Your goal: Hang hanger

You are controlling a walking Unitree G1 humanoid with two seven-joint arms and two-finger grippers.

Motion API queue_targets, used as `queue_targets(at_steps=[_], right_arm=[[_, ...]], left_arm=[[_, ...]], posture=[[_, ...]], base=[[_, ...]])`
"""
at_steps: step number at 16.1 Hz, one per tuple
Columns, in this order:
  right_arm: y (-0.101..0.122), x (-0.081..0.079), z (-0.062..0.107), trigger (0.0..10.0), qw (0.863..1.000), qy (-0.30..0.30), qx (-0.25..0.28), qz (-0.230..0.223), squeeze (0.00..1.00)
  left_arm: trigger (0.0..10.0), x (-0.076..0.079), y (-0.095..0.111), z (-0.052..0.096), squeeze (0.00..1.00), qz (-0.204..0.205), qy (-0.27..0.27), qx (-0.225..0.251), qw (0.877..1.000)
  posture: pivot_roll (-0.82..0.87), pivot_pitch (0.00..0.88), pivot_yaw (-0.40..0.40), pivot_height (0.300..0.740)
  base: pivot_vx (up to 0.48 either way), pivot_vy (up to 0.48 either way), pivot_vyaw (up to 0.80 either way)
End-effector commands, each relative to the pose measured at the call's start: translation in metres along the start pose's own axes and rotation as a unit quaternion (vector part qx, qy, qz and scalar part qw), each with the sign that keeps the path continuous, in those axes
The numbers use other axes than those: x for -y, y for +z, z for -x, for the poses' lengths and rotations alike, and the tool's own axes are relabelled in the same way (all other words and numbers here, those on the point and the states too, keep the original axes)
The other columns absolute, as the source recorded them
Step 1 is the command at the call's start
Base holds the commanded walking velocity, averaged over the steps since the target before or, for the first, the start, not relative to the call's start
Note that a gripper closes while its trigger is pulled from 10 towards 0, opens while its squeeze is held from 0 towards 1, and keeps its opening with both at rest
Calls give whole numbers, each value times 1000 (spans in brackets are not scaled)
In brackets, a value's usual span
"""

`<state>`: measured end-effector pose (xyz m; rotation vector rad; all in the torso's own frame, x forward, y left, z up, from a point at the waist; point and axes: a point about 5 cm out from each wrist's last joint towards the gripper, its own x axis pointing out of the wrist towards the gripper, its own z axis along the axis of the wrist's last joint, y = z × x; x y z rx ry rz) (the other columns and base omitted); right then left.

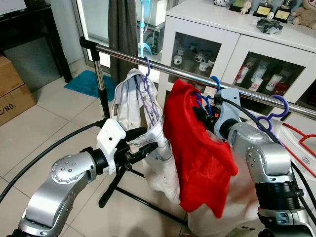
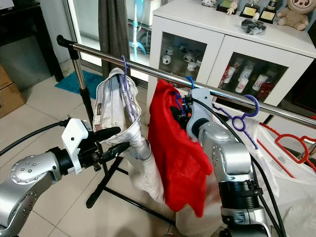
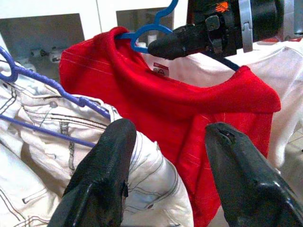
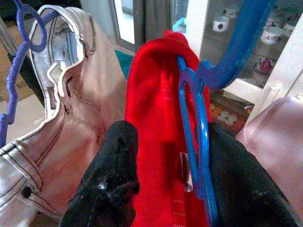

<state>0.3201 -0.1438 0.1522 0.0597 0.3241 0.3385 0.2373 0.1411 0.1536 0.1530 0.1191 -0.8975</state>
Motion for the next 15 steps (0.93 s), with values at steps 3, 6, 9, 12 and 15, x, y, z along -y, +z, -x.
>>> queue_targets(at_steps=[3, 6, 9, 12, 15], right_arm=[[1, 0, 0, 0, 1000, -3, 1, -4, 0], [1, -1, -1, 0, 1000, -1, 2, -4, 0], [1, -2, 0, 0, 1000, -2, 4, -6, 0], [7, -4, 2, 0, 1000, -1, 26, -8, 0], [10, -2, 5, 0, 999, -10, 47, -6, 0]], left_arm=[[10000, -1, 1, -2, 0, -5, -1, -1, 1000], [10000, -2, 1, -2, 0, -4, 0, 0, 1000], [10000, -4, 2, -2, 0, -1, 2, 3, 1000], [10000, -4, 2, -2, 0, 0, 5, 6, 1000], [10000, -7, 3, -2, 0, 1, 26, 15, 1000]], posture=[[4, 0, -81, 740], [3, 0, -79, 740], [-9, 0, -76, 740], [-11, 0, -79, 740], [-11, 0, -79, 740]], base=[[0, 0, 0], [0, 0, 0], [0, 0, 0], [0, 0, 0], [0, 0, 0]])
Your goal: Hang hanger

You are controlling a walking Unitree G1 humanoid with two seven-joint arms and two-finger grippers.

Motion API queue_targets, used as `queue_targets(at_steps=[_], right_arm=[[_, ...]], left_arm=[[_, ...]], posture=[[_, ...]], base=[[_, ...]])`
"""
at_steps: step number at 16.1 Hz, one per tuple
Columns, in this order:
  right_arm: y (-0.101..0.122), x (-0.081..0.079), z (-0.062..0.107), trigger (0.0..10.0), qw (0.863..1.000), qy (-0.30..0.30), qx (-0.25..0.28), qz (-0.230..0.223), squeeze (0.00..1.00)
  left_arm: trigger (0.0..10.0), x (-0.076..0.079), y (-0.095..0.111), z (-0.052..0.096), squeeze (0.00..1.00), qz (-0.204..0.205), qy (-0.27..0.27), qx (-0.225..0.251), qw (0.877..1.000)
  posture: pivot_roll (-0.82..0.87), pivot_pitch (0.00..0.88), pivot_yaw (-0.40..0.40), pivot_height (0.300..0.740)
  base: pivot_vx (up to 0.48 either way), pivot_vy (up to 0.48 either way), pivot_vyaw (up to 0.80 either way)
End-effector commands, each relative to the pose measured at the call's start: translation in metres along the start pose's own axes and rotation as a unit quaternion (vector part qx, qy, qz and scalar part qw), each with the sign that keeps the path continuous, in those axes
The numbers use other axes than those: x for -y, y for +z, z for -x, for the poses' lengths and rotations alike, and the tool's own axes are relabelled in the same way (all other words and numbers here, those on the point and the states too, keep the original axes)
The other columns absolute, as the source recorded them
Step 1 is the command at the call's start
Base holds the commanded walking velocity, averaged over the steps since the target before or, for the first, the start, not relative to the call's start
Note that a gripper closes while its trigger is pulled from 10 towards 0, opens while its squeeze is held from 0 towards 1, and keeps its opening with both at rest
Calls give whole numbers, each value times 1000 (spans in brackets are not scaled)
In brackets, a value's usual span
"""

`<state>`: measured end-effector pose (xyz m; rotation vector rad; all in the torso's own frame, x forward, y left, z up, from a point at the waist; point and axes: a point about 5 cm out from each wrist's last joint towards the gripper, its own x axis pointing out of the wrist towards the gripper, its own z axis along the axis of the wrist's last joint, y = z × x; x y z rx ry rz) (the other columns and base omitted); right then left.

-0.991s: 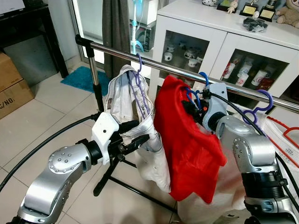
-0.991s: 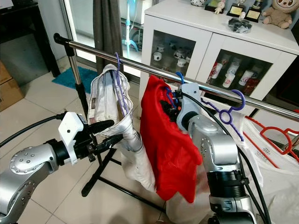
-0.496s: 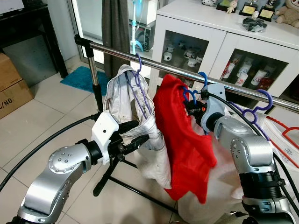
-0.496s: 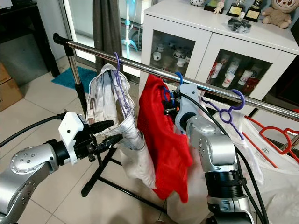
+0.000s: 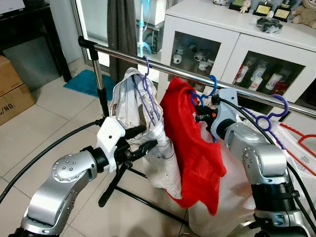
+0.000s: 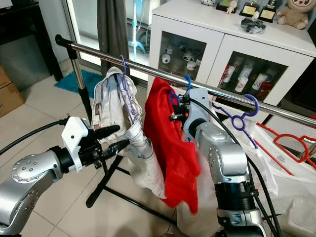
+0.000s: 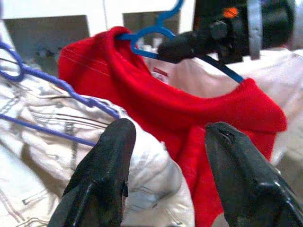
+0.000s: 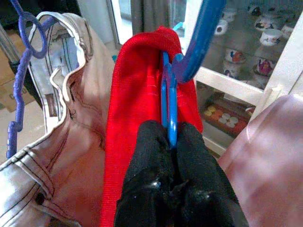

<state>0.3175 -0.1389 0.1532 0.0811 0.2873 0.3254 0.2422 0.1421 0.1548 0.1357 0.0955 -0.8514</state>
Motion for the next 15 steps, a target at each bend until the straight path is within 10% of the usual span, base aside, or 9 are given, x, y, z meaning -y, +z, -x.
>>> queue_targets(at_steps=[1, 5, 15], right_arm=[[16, 4, 7, 0, 998, -12, 58, 1, 0], [31, 3, 26, 0, 988, -31, 152, -24, 0], [-40, -25, 36, 0, 1000, -17, 14, 0, 0]], left_arm=[[10000, -11, 2, -2, 0, -10, 47, 3, 999], [10000, -27, 5, -5, 0, -10, 141, 23, 990], [10000, -20, -11, -7, 0, -16, 156, -9, 988]], posture=[[-12, 0, -74, 740], [-15, 0, -68, 740], [-17, 0, -72, 740]], base=[[0, 0, 0], [0, 0, 0], [-55, 0, 0]])
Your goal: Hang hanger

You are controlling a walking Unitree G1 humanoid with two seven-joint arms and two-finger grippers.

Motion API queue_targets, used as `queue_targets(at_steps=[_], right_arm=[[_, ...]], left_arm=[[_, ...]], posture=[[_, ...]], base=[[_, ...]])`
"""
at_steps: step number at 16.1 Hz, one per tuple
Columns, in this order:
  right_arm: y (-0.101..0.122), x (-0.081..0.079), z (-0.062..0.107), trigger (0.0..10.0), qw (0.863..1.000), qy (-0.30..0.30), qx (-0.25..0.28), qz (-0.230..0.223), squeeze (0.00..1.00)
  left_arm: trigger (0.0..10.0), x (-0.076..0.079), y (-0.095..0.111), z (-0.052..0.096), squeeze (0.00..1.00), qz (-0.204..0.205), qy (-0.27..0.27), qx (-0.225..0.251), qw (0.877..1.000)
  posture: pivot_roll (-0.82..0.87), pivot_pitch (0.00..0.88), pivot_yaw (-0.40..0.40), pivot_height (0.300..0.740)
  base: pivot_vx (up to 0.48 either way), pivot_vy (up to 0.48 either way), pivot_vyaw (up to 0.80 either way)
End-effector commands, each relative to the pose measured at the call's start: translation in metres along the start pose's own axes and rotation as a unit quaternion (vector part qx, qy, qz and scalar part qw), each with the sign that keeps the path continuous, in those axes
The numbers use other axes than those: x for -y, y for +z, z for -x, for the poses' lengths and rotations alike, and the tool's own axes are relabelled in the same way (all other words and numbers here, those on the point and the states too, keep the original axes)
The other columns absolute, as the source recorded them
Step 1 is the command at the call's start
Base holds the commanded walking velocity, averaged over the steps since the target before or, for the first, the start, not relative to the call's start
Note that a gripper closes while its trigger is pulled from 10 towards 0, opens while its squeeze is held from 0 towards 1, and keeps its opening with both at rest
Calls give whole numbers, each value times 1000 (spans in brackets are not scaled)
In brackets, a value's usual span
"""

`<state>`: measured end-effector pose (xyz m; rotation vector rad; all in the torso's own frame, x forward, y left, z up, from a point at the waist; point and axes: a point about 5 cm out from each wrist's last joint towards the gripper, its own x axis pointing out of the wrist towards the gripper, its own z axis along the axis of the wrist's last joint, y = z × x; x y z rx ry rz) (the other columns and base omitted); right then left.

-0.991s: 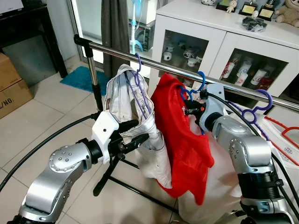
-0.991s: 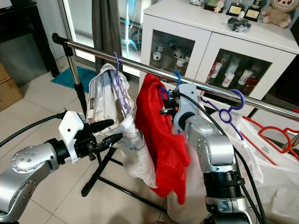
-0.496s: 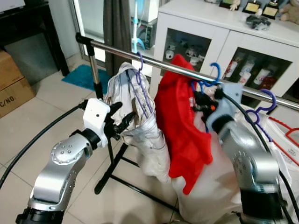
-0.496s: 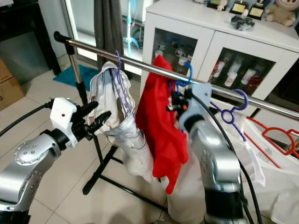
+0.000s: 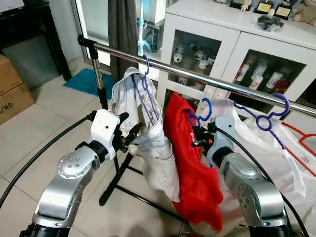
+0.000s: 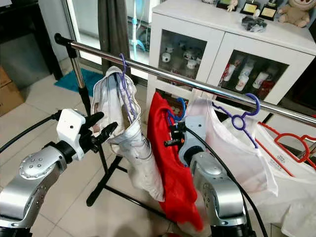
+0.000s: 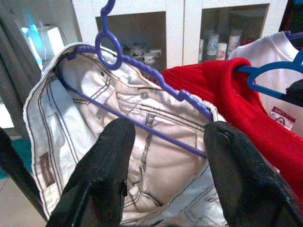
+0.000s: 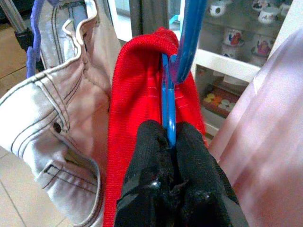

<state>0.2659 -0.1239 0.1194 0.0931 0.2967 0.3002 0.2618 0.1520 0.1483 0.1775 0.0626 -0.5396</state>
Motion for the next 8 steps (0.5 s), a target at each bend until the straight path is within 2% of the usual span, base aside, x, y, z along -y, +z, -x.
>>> queue_targets(at_steps=[1, 8], right_arm=[[7, 0, 4, 0, 1000, -6, 15, 7, 0], [7, -2, 4, 0, 1000, -5, 12, 6, 0]], left_arm=[[10000, 1, -4, -1, 0, -1, 0, -7, 1000], [10000, 2, -3, -2, 0, -3, -1, -3, 1000]], posture=[[-19, 0, -72, 740], [-23, 0, -78, 740]], base=[[-277, 0, 0], [-277, 0, 0]])
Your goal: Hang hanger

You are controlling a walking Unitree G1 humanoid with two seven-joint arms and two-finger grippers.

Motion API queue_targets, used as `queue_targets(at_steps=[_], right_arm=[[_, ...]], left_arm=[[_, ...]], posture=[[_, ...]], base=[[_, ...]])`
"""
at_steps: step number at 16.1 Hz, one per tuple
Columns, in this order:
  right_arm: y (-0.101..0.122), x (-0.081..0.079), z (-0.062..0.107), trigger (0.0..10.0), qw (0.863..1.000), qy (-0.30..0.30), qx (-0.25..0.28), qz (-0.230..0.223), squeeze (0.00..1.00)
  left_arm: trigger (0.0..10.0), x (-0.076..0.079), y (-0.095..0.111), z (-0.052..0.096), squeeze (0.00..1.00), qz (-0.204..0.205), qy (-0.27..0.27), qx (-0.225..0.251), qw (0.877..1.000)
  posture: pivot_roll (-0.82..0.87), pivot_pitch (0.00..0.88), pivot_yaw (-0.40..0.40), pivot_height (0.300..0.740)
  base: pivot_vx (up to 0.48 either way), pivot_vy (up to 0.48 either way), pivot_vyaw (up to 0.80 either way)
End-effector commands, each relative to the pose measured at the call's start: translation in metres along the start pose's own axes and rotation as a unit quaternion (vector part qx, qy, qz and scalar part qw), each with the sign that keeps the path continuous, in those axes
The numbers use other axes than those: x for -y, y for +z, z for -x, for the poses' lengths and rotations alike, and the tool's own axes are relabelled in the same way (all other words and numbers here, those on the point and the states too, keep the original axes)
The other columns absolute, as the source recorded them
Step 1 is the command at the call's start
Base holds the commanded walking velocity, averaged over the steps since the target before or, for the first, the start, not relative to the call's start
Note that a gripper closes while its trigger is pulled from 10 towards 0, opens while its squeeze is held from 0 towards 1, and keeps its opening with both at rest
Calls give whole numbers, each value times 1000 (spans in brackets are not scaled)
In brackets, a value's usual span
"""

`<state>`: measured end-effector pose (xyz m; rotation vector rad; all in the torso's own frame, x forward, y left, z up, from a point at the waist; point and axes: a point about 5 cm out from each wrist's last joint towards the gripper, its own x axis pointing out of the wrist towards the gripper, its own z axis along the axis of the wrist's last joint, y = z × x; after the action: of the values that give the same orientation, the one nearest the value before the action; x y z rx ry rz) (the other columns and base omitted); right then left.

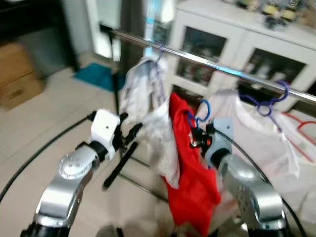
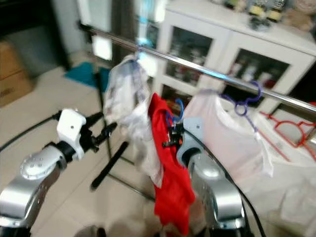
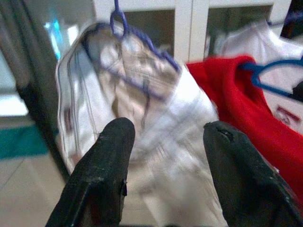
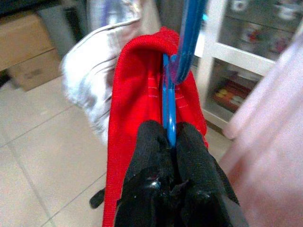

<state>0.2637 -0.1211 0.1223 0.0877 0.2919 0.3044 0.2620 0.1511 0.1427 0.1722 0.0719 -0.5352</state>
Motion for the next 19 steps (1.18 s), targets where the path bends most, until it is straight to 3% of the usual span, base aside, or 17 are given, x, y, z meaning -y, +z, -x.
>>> queue_targets(at_steps=[1, 10, 11, 12, 17, 18, 19], right_arm=[[5, 2, 2, 0, 1000, -6, 10, 3, 0], [15, -2, 0, 0, 999, 22, 26, 14, 0], [20, -5, 0, 0, 998, 45, 38, 18, 0], [27, -10, 1, 0, 995, 81, 53, 24, 0], [41, -21, 8, 0, 984, 149, 87, 36, 0], [45, -25, 10, 0, 980, 168, 97, 39, 0], [47, -28, 12, 0, 977, 180, 104, 41, 0]], left_arm=[[10000, 0, 2, -1, 0, -7, -2, 1, 1000], [10000, -1, 2, -4, 0, -13, -3, 2, 1000], [10000, -3, 4, -6, 208, -13, -10, 9, 1000], [10000, -9, 9, -9, 1000, -20, -9, 24, 999], [10000, -27, 18, -29, 1000, -47, -4, 29, 998], [10000, -26, 23, -37, 102, -38, -26, 44, 998], [10000, -24, 28, -43, 0, -34, -37, 54, 997]], posture=[[-23, 0, -78, 740], [-23, 0, -84, 740], [-21, 0, -87, 740], [-22, 0, -87, 740], [-30, 0, -89, 740], [-37, 0, -83, 740], [-39, 0, -82, 740]], base=[[-277, 0, 0], [-216, 0, 0], [0, 0, 0], [0, 0, 0], [0, 0, 0], [0, 0, 0], [0, 0, 0]])
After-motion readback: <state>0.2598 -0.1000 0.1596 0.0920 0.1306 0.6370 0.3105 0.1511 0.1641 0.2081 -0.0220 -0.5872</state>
